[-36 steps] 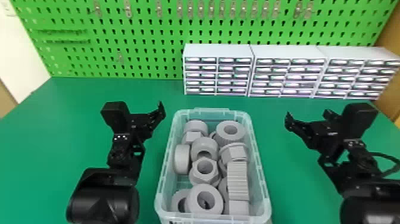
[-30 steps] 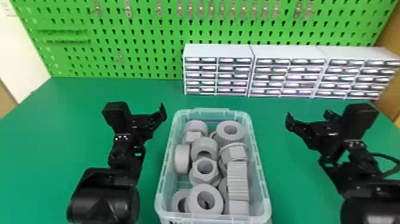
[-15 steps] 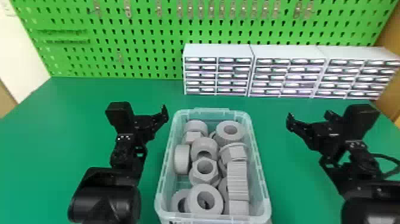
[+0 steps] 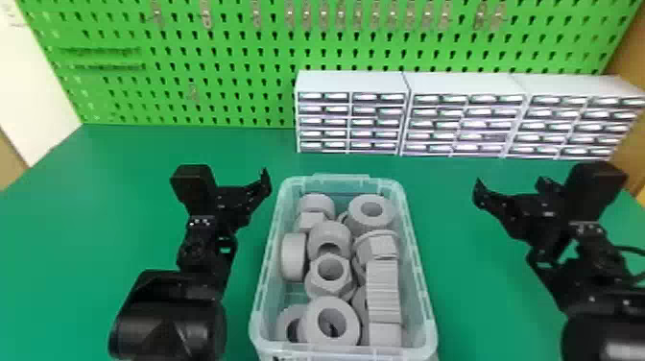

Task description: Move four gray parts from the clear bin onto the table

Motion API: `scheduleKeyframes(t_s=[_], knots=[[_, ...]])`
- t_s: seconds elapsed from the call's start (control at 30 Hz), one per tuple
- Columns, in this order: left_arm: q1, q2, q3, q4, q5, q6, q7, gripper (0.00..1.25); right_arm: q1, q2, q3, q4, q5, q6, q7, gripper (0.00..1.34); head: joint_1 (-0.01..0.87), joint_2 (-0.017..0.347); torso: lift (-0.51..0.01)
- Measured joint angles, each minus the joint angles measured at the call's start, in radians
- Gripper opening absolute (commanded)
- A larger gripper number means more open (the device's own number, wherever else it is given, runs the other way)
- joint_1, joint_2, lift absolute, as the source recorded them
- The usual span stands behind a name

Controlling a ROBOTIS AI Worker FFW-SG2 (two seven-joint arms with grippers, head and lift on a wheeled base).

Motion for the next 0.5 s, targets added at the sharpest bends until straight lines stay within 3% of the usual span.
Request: scheduleKeyframes(t_s=[0.2,0.5], knots=[[0.002,0.0,0.002,0.0,-0.002,-0.004,-0.003,1.15,-0.016,-0.008,-0.02,-0.031,-0.027,0.076,0.001,1.25,0.693,0.072,-0.052],[0.007,0.0,0.003,0.0,-0.022,-0.014,-0.002,1.15,-0.067,-0.048,-0.04,-0.109,-0.068,0.298,0.002,1.25,0.693,0.072,-0.052]])
